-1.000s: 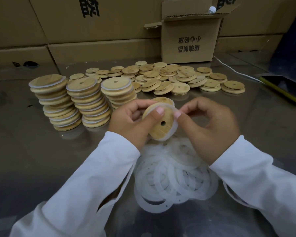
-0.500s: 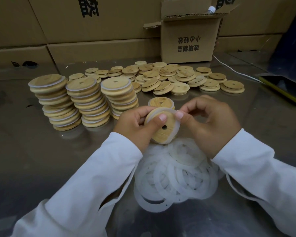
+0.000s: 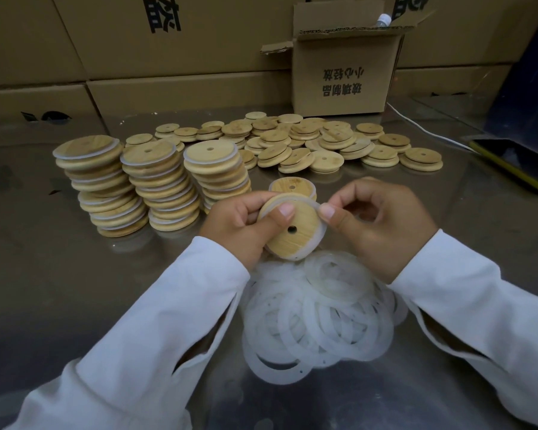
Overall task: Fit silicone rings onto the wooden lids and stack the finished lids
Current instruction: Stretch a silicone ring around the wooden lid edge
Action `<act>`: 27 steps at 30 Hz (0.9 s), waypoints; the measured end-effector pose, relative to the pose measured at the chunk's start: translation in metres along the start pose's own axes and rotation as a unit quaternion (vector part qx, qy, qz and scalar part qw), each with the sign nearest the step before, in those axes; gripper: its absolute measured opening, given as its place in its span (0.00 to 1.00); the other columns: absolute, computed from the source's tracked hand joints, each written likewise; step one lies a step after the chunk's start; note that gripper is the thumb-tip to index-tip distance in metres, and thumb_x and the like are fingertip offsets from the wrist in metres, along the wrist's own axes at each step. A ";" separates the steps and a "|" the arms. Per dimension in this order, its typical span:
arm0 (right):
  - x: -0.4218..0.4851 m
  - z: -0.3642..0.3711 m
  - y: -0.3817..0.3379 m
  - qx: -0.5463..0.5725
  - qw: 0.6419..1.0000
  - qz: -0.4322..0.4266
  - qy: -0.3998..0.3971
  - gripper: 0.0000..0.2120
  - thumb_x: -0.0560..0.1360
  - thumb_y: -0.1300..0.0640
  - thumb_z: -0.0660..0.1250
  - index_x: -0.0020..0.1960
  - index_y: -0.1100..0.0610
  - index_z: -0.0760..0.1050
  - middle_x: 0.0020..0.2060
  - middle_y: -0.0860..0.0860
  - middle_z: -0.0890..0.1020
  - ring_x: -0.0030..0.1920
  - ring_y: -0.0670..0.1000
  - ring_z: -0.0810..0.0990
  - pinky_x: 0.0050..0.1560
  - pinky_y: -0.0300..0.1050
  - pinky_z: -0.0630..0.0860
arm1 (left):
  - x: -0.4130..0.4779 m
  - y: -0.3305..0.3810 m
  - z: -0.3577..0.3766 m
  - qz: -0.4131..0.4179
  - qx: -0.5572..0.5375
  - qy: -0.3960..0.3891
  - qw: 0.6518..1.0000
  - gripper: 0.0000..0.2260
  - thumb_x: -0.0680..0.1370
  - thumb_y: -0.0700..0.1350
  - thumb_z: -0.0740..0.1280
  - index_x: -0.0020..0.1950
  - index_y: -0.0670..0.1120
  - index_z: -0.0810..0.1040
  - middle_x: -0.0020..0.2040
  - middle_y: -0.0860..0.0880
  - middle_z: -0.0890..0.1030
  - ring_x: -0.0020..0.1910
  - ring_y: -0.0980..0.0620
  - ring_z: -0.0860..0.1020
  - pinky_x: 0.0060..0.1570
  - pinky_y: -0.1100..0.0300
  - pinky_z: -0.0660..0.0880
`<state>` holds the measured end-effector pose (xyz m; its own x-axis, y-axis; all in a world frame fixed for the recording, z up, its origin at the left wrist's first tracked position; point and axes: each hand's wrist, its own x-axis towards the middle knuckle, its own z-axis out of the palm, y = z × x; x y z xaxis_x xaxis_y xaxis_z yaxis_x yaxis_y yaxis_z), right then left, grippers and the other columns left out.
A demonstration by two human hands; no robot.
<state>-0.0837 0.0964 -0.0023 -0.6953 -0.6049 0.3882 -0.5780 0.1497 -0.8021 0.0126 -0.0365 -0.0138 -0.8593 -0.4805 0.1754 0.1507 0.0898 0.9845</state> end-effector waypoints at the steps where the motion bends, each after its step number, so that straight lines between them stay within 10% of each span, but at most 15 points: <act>1: -0.001 0.001 0.001 0.004 1.000 0.003 0.001 0.07 0.69 0.55 0.70 0.34 0.48 0.75 0.37 0.46 0.79 0.39 0.47 0.77 0.43 0.39 0.73 | 0.000 0.000 -0.001 0.004 0.013 -0.003 1.000 0.14 0.64 0.49 0.67 0.47 0.46 0.81 0.40 0.47 0.84 0.42 0.50 0.82 0.46 0.55 0.79; 12: -0.010 0.011 0.001 -0.038 0.997 -0.016 0.065 0.03 0.67 0.51 0.71 0.39 0.46 0.77 0.44 0.40 0.77 0.49 0.39 0.74 0.45 0.21 0.63 | 0.000 -0.004 0.003 0.021 0.008 0.067 0.998 0.02 0.69 0.46 0.73 0.36 0.53 0.83 0.35 0.49 0.84 0.38 0.51 0.82 0.44 0.53 0.79; 22: -0.010 0.007 -0.001 -0.016 0.991 -0.056 0.118 0.03 0.69 0.56 0.72 0.37 0.51 0.80 0.40 0.42 0.81 0.46 0.43 0.79 0.49 0.34 0.72 | -0.001 -0.003 0.007 0.022 -0.031 0.024 0.999 0.09 0.67 0.36 0.72 0.43 0.44 0.76 0.33 0.52 0.83 0.34 0.57 0.81 0.34 0.65 0.77; 27: -0.011 0.008 -0.003 -0.043 0.990 -0.080 0.109 0.02 0.70 0.57 0.70 0.39 0.54 0.79 0.38 0.44 0.82 0.42 0.43 0.79 0.46 0.37 0.73 | -0.003 -0.001 0.009 0.033 -0.032 0.002 0.999 0.13 0.61 0.47 0.70 0.44 0.47 0.80 0.39 0.50 0.84 0.40 0.54 0.82 0.43 0.63 0.79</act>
<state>-0.0712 0.0968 -0.0078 -0.6616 -0.4449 0.6036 -0.7165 0.1377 -0.6838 0.0108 -0.0270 -0.0156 -0.8447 -0.4783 0.2403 0.2383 0.0659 0.9690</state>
